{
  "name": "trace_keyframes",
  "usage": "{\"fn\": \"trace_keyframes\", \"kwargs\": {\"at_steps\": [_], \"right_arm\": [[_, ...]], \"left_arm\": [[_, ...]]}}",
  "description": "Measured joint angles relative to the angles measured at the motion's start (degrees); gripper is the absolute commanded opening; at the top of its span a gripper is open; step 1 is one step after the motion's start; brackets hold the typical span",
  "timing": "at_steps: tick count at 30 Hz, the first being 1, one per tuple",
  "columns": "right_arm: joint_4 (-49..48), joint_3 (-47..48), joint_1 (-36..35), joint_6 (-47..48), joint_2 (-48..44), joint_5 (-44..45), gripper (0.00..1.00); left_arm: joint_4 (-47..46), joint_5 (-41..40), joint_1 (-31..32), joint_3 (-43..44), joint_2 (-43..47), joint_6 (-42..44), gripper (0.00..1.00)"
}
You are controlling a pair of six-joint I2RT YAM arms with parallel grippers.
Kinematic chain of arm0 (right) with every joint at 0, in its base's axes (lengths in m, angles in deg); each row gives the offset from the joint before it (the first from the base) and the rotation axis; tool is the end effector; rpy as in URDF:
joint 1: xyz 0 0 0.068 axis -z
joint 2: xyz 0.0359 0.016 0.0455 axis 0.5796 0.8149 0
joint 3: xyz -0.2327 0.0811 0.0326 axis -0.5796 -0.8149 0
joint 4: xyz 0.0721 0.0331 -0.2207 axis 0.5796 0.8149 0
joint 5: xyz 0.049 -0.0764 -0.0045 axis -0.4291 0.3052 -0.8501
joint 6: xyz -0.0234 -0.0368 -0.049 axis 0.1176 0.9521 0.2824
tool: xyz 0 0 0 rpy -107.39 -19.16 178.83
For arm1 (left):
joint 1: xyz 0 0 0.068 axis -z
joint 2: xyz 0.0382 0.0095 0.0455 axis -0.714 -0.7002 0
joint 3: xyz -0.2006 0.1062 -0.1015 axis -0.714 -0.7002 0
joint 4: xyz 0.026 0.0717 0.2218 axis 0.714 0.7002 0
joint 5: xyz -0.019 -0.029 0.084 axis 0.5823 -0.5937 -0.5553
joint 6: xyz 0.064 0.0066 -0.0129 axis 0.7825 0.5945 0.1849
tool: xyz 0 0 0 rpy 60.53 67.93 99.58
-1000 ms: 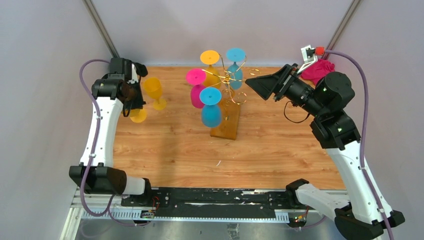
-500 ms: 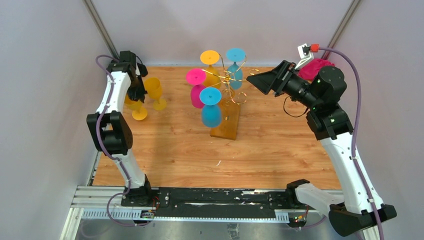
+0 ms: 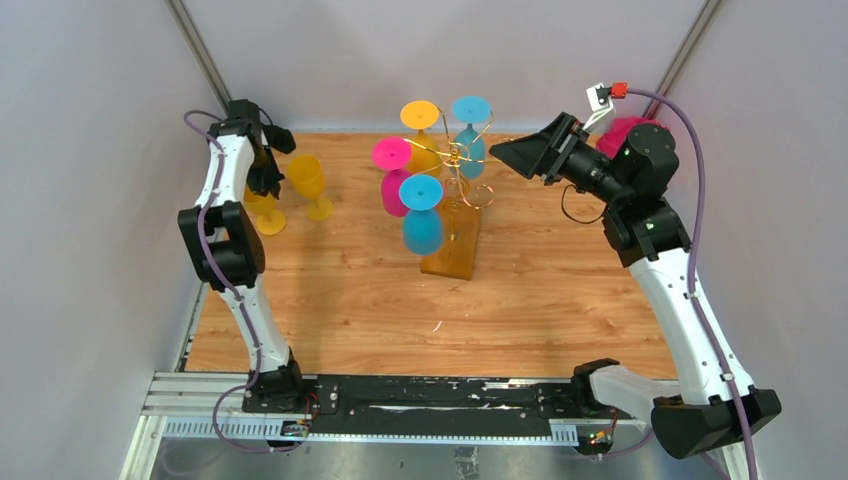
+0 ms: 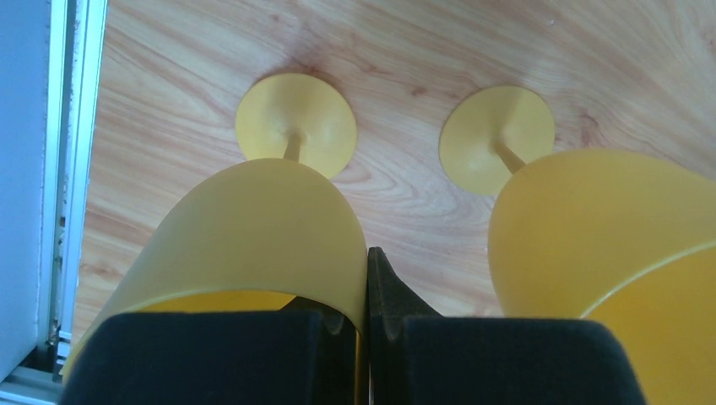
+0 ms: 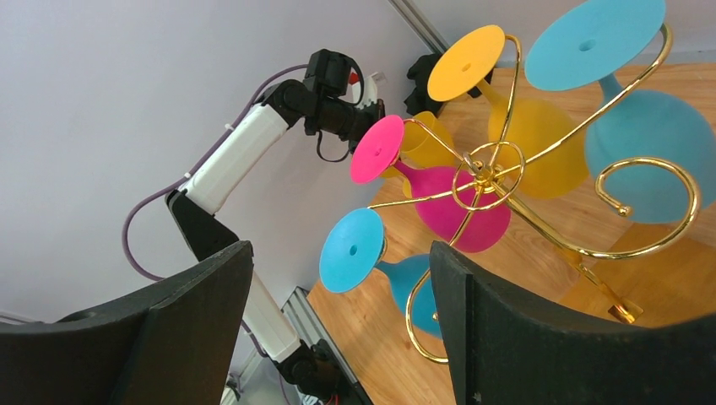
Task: Take the wine glass off the wine glass rack
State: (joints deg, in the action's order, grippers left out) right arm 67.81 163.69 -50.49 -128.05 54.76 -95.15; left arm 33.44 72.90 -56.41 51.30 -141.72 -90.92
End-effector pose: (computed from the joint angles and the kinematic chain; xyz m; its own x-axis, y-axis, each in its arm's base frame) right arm 0.2036 0.0874 0.4533 -0.4532 0.4648 -0.7607 -0.6624 0.3954 0.6363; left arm 0.3889 0.0783 0.2425 -0.8143 -0.4340 -0.3854 -0.4557 0.8893 -0.0384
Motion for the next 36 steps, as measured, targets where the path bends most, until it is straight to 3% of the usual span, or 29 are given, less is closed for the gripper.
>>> {"fn": "trace_keyframes", "kwargs": {"at_steps": [3,10,18,24,36], "right_arm": [[-1.09,-0.52,0.07,-0.92,0.15,-0.46,0.81],[-1.77,-1.03,0.24,-1.55,0.24,-1.14,0.81],[-2.4,-2.75,0.39,-1.6,-0.52,-1.44,0.82],[-2.51,-3.58,0.42,-1.81,-0.96,-1.49,0.82],[-2.51,-3.89,0.42,-1.79,-1.07,-1.86,0.75]], "left_arm": [[-0.04,0.15,-0.02,0.48,-0.72,-0.35,0.02],[-0.09,0.17,0.09,0.72,-0.76,-0.46,0.31],[-0.07,-0.9,0.09,0.72,-0.17,-0.48,0.43],[-0.04,-3.5,0.09,0.72,5.14,-0.81,0.46],[-0.07,-3.5,0.46,2.05,27.39,-3.02,0.47]]}}
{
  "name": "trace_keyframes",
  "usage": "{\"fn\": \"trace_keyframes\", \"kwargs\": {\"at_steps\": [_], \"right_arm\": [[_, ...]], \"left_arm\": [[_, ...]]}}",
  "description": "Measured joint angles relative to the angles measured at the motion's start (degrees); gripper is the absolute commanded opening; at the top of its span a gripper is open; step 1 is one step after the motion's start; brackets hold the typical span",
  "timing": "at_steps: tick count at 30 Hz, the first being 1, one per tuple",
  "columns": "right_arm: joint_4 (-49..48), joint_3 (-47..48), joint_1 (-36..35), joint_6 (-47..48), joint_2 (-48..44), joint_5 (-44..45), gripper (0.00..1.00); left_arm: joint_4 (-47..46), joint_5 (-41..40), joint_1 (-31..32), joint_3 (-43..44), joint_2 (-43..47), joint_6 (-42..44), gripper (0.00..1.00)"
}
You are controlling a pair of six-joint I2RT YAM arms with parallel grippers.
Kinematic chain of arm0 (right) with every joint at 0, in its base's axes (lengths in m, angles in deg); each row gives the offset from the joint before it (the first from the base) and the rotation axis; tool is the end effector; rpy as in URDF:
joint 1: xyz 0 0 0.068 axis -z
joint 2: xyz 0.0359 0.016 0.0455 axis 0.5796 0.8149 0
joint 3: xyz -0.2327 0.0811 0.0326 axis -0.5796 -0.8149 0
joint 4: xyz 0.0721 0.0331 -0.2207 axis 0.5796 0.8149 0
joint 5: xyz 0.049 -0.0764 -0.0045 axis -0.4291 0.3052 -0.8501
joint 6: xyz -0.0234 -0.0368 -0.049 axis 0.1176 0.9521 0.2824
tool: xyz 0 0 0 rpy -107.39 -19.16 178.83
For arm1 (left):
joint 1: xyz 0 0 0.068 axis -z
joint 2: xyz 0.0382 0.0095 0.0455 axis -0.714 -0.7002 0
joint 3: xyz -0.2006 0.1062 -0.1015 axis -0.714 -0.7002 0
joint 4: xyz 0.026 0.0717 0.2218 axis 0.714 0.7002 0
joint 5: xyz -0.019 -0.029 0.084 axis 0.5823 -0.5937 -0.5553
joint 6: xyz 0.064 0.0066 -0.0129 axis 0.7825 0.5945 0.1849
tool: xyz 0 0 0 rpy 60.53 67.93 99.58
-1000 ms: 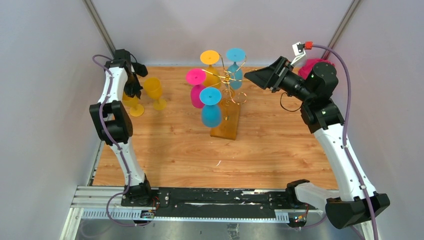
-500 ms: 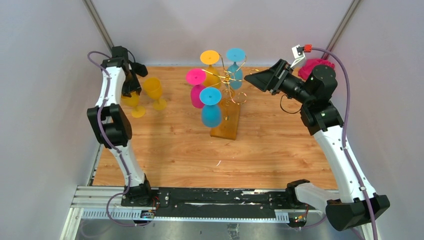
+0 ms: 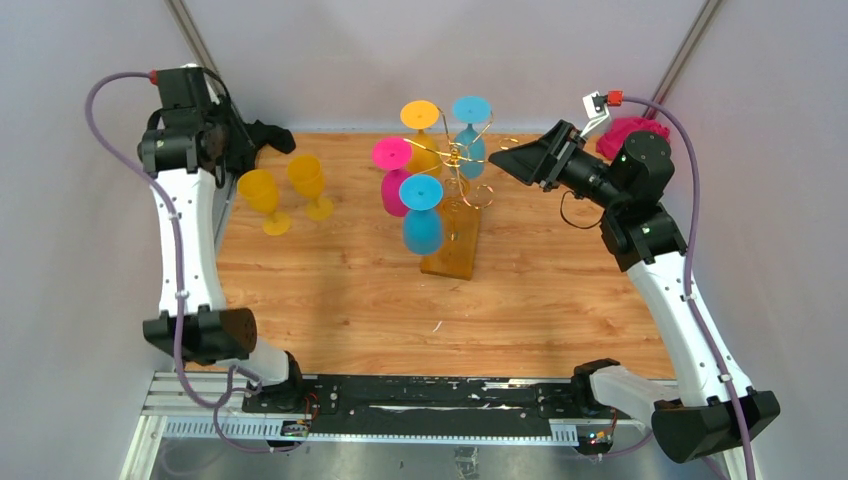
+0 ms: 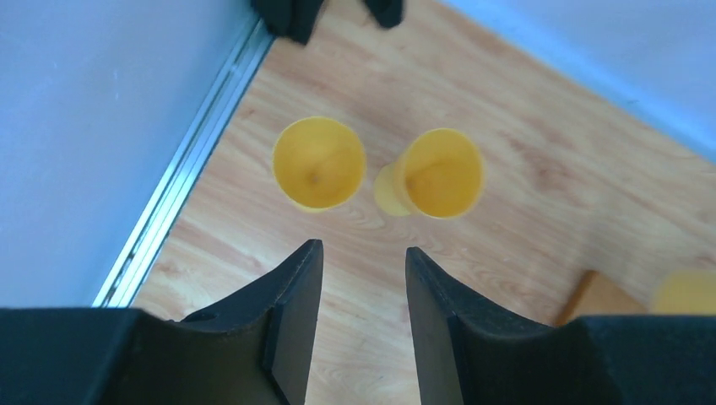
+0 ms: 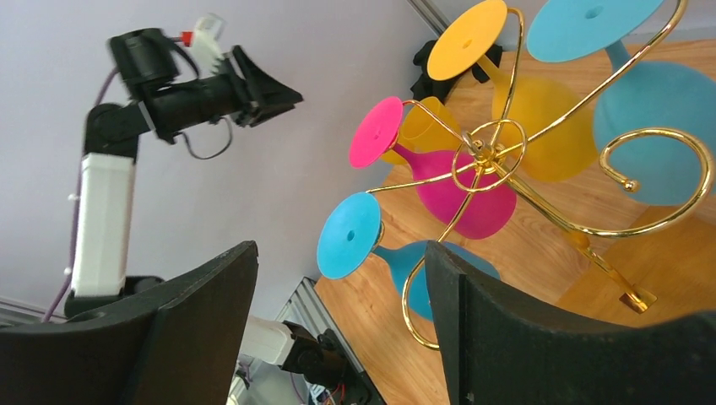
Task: Take the wine glass off the wine glass rack
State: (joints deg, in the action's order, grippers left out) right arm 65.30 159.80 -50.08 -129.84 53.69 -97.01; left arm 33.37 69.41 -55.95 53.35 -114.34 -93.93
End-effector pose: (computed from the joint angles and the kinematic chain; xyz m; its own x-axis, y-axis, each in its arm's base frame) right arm 0.2041 0.0873 0.4407 -0.4882 0.4602 -0.7415 -0.6547 0.3687 0.6599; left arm 0.2870 0.0596 0.4116 -0.4825 -0.4147 -0.7715 -0.4642 0.8680 -0.1762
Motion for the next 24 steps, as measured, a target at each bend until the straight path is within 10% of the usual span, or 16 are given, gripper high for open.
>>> {"fn": "trace_keyframes", "kwargs": {"at_steps": [8,24], "right_arm": [[-2.36,-2.25,0.02,-1.42,-0.66,-1.42,0.75],[-0.59,-3.37,0.02,-1.22,-5.84,-1.29,0.75]], "left_arm": [[-7.43,14.75,14.27,-2.62,17.42,-2.49,0.5],[-48.35,47.15,22.27,-47.43,30.93,-31.39,0.53]]}}
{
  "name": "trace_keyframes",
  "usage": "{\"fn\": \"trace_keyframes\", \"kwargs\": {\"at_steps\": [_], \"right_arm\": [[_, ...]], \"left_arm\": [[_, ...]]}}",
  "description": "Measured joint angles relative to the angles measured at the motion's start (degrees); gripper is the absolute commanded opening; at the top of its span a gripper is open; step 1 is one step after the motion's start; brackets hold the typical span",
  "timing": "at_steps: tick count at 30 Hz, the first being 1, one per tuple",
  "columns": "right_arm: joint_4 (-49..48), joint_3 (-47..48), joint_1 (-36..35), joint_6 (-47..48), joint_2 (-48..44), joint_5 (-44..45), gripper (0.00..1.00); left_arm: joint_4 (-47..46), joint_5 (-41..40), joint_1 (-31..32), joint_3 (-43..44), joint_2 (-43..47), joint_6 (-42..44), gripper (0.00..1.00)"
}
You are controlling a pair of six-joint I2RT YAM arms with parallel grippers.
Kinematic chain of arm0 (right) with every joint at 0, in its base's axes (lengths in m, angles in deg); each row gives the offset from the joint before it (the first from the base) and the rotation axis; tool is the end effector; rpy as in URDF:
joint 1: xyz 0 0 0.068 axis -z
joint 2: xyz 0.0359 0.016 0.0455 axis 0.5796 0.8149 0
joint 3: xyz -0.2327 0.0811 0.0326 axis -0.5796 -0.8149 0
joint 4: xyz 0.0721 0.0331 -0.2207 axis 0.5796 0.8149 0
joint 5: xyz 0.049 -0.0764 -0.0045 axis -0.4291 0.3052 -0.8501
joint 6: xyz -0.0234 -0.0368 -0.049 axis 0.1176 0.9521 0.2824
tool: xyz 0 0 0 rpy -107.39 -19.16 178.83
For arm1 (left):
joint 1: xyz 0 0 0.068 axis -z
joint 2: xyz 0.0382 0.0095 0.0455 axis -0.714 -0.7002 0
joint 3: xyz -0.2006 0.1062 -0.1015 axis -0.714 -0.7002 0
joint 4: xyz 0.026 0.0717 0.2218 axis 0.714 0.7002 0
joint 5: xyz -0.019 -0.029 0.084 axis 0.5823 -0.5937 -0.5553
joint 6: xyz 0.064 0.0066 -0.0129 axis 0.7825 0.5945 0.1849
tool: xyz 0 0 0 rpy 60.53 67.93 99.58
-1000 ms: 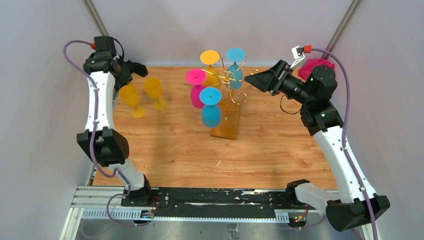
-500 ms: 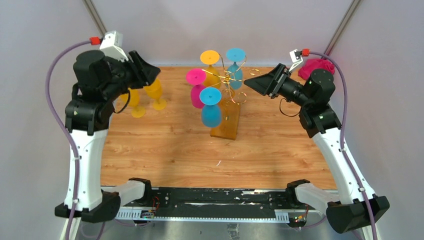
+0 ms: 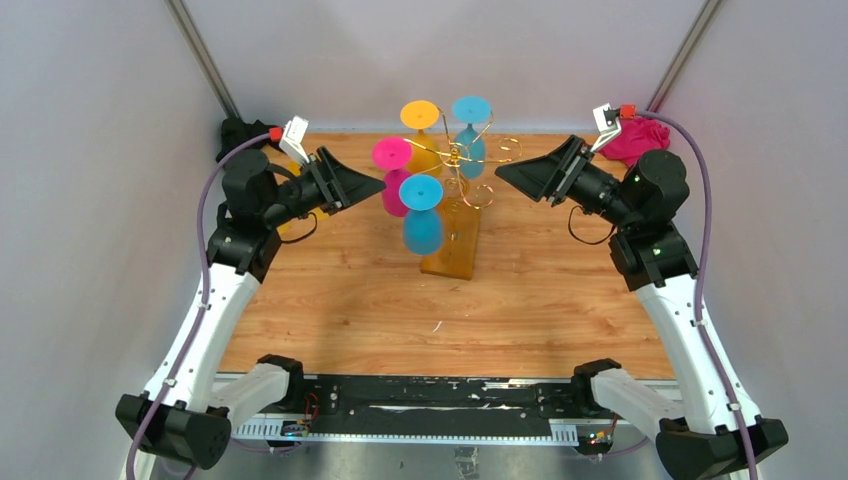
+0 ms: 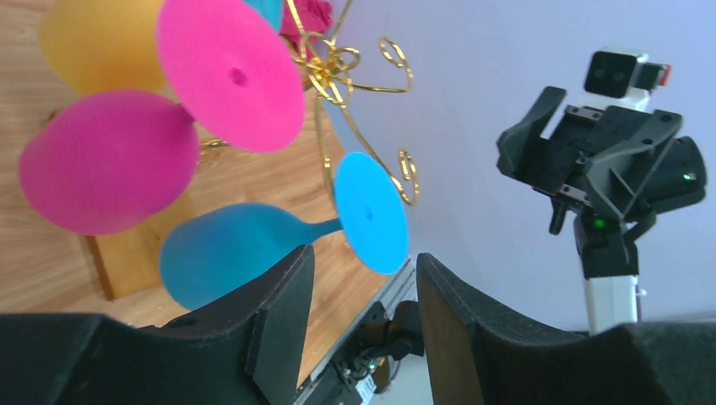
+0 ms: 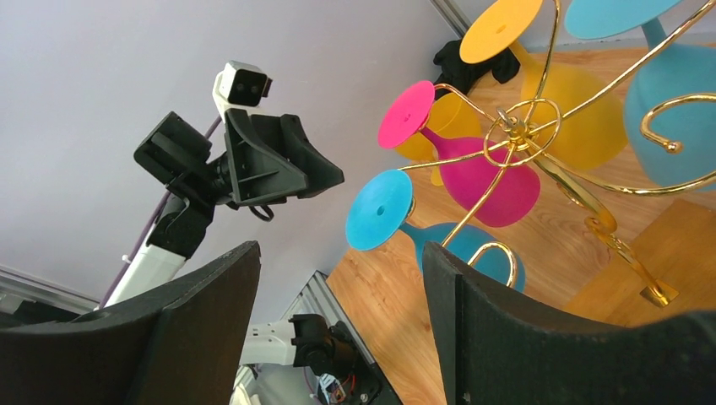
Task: Take the wine glass off the wine glass rack
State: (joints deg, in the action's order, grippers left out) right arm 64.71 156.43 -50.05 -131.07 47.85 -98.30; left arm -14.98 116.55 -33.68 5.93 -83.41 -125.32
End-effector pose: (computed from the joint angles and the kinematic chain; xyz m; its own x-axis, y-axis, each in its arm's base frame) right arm 0.1777 0.0812 0.4424 -0.4733 0.4645 -0.7485 -0.6864 0.3381 0.6439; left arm 0.2054 -0.0768 0.3846 -0.6652 -0.4675 -0.5822 0.4145 0.4174 -0.8087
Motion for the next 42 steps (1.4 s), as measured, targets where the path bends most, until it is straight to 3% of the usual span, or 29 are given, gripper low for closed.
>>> {"fn": "trace_keyframes", "kwargs": {"at_steps": [9,27,42], "right_arm": [[0.48,0.0,0.0,-0.02,-0.28,0.26,0.75],[0.55,-0.11,0.0,-0.28,-0.13,0.87,0.75],[0.52,-0.13,0.0,-0.31,0.5,0.9,0.74]], "left_arm": [[-4.61,0.46,3.5,-0.07,0.09,-1.46,0.52],[-2.03,-3.21,8.35,-3.78,-1.95,1.14,0.51],[-5.62,-3.69,8.72,-3.96,-3.56,-0.76,0.5]]}}
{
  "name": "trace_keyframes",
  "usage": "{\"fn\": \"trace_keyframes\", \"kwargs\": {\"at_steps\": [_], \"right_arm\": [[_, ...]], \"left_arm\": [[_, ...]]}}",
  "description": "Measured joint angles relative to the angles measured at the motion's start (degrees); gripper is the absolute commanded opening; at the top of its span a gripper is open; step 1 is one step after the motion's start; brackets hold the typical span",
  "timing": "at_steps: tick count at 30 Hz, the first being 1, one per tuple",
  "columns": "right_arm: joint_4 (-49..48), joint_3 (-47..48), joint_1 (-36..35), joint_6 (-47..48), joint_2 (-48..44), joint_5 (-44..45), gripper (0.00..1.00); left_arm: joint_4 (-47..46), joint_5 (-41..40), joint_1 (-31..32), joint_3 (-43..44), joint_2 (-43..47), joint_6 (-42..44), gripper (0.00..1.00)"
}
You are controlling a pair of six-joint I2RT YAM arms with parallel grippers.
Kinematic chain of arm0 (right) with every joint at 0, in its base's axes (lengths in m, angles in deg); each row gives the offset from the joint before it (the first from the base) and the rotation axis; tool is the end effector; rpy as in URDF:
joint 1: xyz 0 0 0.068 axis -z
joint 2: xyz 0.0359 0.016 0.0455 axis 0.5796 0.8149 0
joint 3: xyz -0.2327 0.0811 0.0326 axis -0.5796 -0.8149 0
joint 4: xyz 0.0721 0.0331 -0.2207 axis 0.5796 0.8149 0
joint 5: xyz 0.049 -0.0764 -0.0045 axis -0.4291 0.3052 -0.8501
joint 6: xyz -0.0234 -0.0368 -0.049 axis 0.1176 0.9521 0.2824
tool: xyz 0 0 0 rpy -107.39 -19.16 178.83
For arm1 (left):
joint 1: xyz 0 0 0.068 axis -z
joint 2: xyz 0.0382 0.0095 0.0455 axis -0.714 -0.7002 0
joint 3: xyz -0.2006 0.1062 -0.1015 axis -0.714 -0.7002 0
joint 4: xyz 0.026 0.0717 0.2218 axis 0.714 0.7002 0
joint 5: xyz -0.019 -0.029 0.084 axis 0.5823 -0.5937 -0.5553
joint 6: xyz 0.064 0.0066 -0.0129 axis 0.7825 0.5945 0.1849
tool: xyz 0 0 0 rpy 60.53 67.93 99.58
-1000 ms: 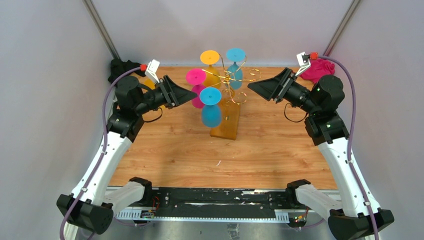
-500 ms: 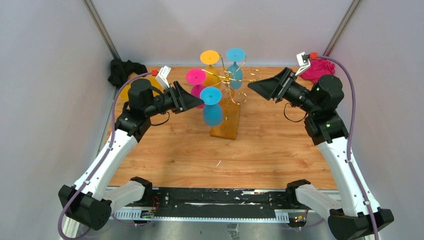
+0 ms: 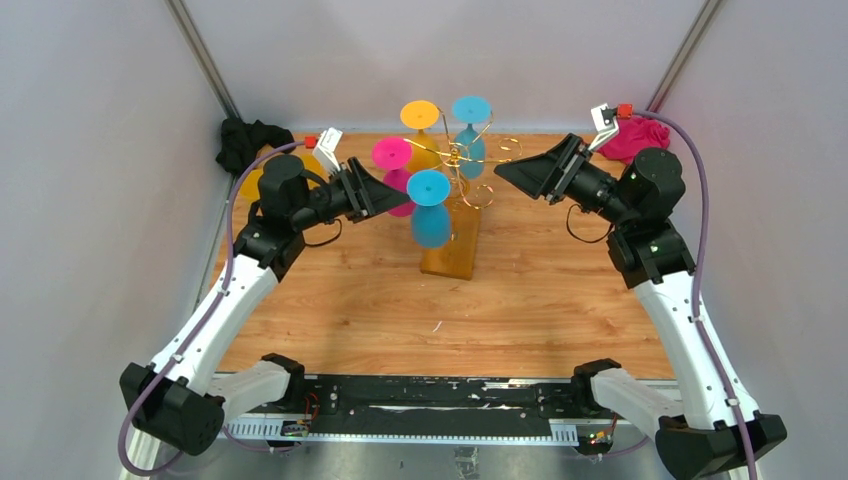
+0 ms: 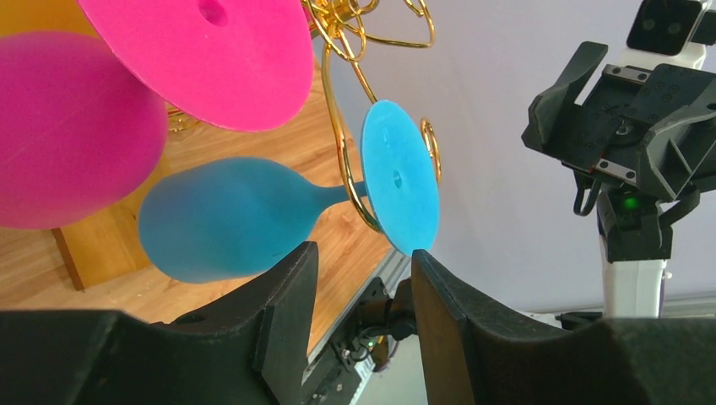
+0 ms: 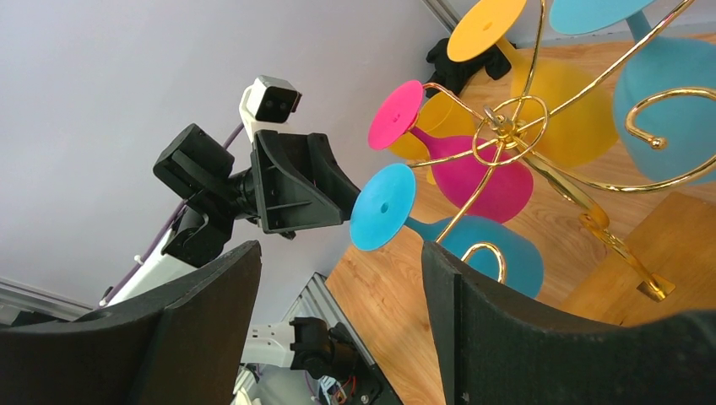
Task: Take the wine glass off the wine glass rack
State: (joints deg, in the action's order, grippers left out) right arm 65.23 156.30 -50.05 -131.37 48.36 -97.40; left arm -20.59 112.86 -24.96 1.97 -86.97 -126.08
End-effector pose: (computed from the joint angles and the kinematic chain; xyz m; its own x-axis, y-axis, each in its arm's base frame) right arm 0.1817 0.0816 0.4392 -0.4848 0.4721 -0.7363 -0.6653 0.3474 0.6608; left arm 0.2140 -0.1127 0.3599 -0.7261 -0.4016 -0.5581 0.4166 0.3888 -0.8218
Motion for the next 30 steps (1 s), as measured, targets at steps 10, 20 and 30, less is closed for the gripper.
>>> {"fn": "trace_keyframes", "kwargs": {"at_steps": [10,20,30], "right_arm": [[-0.35,0.0,-0.07,-0.02,2.32,-1.33,0.67],[0.76,1.25,-4.2,0.9,6.84,-2.73,0.52],[4.81,5.25,-10.23,3.89,12.87,-2.27,0.47]], "left_arm": [[-1.73,0.02,0.66,1.03,-2.75,-0.92,0.49],[-2.99,0.0,0.7,1.55,-4.39,-1.29,0.49],[-3.87,-0.13,0.92,1.55,-5.11,-1.55,0.48]]}}
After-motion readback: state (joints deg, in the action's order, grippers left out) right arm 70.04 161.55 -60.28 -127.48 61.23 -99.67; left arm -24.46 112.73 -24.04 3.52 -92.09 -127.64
